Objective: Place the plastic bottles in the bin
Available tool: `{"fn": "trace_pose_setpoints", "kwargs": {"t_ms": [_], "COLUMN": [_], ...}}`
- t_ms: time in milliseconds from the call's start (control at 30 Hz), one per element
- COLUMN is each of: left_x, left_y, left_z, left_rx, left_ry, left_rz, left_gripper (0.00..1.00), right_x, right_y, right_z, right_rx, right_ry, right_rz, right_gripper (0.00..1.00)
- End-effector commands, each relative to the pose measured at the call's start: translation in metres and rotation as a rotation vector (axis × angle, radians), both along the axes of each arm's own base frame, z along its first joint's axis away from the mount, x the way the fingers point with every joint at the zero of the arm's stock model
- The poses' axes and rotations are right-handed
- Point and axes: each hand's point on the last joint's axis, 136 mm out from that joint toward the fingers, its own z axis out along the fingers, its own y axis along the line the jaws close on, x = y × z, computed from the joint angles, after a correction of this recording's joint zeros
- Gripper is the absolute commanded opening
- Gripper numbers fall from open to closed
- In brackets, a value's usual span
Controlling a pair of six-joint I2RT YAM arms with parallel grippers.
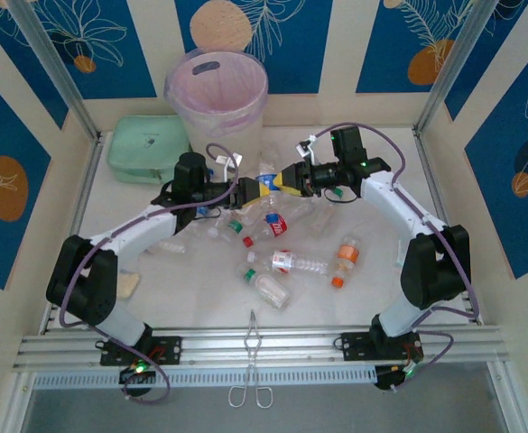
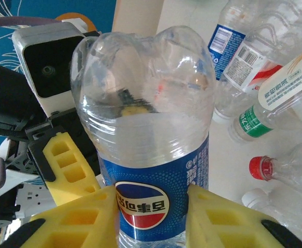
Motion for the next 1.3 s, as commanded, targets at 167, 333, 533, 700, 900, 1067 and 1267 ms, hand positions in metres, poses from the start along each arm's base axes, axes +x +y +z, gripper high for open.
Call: {"fn": "trace_pose_setpoints", "kwargs": {"t_ms": [167,333,533,700,900,1067,1267], "left_x": [0.012,0.025,0.077,0.130,0.205,0.252,0.267], "left_y": [-0.005,0.000,0.046,0.089,0.147,0.164,0.167], "left_z": [0.031,0.051,0.101,0.143,0.135,0.126,0.076], "left_rx": [0.024,0.058,0.242,0.312,0.586,0.639,0.771], "left_ry": [-0.127,-0.162,-0.290,-0.355,-0.448,-0.456,-0.410], "left_rz": [0.013,0.029,0.188,0.320,0.557,0.651,0.608], "left_gripper": [0.43,0.42,0.39,0.36,0.27,0.14,0.08], "right_x": [-0.014,-0.009,-0.018,-0.057,-0.090,-0.114,-0.121], "right_y": [-0.020,-0.067,-0.126,-0.154,-0.165,-0.173,-0.181], "right_z": [0.020,0.018,-0.016,-0.044,-0.069,-0.085,-0.095], "right_rx": [-0.005,-0.078,-0.295,-0.417,-0.480,-0.562,-0.586], "right_ry": [0.017,0.036,0.128,0.276,0.314,0.342,0.333], "right_rz": [-0.001,-0.156,-0.383,-0.436,-0.459,-0.456,-0.501], "right_gripper": [0.70,0.83,0.83,0.83,0.84,0.84,0.85]}}
